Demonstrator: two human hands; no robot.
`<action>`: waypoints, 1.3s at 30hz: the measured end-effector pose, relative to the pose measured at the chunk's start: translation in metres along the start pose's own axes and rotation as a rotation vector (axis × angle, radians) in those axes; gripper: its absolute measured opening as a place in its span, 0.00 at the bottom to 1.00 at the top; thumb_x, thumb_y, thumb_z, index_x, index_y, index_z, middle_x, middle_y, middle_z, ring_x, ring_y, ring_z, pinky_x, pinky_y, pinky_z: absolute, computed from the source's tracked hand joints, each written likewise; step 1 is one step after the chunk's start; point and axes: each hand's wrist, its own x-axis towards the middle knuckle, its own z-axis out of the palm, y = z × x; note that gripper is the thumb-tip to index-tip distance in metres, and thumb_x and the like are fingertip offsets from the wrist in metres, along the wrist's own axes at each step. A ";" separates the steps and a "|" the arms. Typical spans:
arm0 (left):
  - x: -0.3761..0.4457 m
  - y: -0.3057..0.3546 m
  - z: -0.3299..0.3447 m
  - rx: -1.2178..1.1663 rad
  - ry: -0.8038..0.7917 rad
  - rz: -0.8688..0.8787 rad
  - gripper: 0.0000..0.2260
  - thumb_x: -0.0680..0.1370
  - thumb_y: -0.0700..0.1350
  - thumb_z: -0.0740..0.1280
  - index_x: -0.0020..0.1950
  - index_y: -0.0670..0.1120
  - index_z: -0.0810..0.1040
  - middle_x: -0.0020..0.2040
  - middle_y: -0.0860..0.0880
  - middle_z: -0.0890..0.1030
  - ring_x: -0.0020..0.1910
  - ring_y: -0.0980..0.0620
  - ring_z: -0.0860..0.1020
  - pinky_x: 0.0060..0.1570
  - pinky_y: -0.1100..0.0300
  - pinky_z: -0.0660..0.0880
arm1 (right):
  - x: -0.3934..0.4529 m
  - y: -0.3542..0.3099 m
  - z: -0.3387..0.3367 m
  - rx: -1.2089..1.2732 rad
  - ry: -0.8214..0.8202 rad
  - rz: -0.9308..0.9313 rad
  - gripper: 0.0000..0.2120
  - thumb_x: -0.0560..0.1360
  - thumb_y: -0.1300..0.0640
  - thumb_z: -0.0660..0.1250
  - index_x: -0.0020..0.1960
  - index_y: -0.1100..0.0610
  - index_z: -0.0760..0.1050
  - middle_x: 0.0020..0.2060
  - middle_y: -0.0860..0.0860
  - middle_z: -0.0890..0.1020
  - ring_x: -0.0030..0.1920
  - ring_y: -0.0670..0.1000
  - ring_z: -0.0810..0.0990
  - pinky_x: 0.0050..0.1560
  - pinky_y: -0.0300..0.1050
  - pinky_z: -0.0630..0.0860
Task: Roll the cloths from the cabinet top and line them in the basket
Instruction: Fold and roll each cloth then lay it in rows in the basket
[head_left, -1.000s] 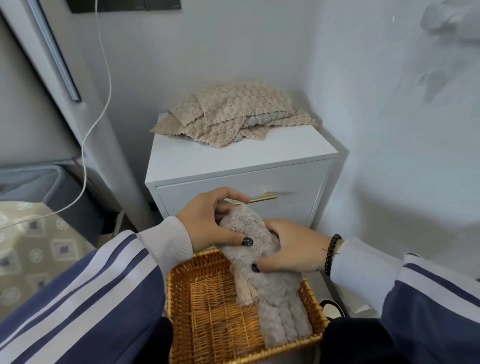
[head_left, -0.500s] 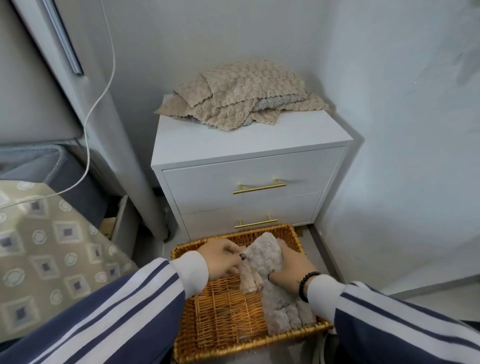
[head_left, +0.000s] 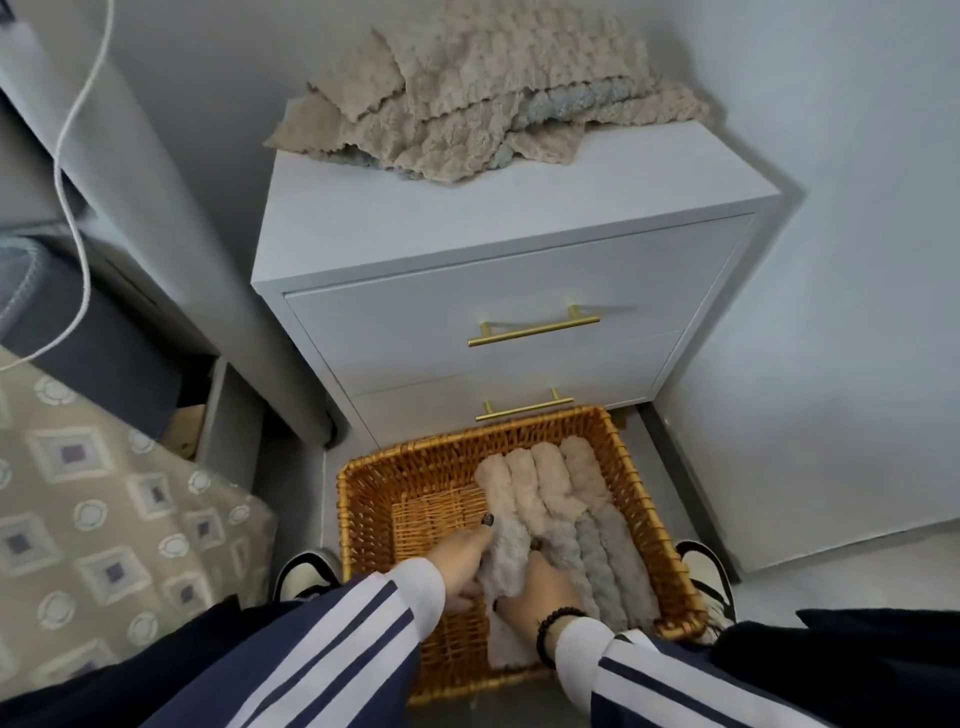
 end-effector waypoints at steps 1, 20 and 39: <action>0.008 -0.003 0.001 -0.012 -0.008 -0.023 0.12 0.82 0.57 0.55 0.58 0.51 0.68 0.47 0.51 0.74 0.51 0.46 0.74 0.54 0.53 0.69 | 0.007 0.004 0.004 -0.006 -0.011 0.015 0.24 0.70 0.51 0.65 0.65 0.53 0.68 0.56 0.51 0.79 0.54 0.53 0.79 0.54 0.45 0.77; 0.096 -0.034 0.021 -0.307 -0.128 -0.154 0.34 0.77 0.69 0.52 0.76 0.51 0.62 0.74 0.44 0.67 0.69 0.39 0.68 0.66 0.42 0.64 | 0.073 0.042 0.030 -0.193 -0.059 0.099 0.27 0.77 0.49 0.63 0.72 0.56 0.60 0.66 0.56 0.73 0.65 0.57 0.73 0.63 0.48 0.71; 0.123 -0.035 -0.021 -0.379 -0.103 -0.095 0.28 0.82 0.62 0.46 0.72 0.46 0.68 0.63 0.42 0.78 0.54 0.44 0.77 0.60 0.48 0.69 | 0.073 0.012 0.022 -1.422 -0.197 -0.767 0.25 0.78 0.45 0.60 0.68 0.60 0.70 0.69 0.61 0.66 0.70 0.62 0.60 0.69 0.55 0.58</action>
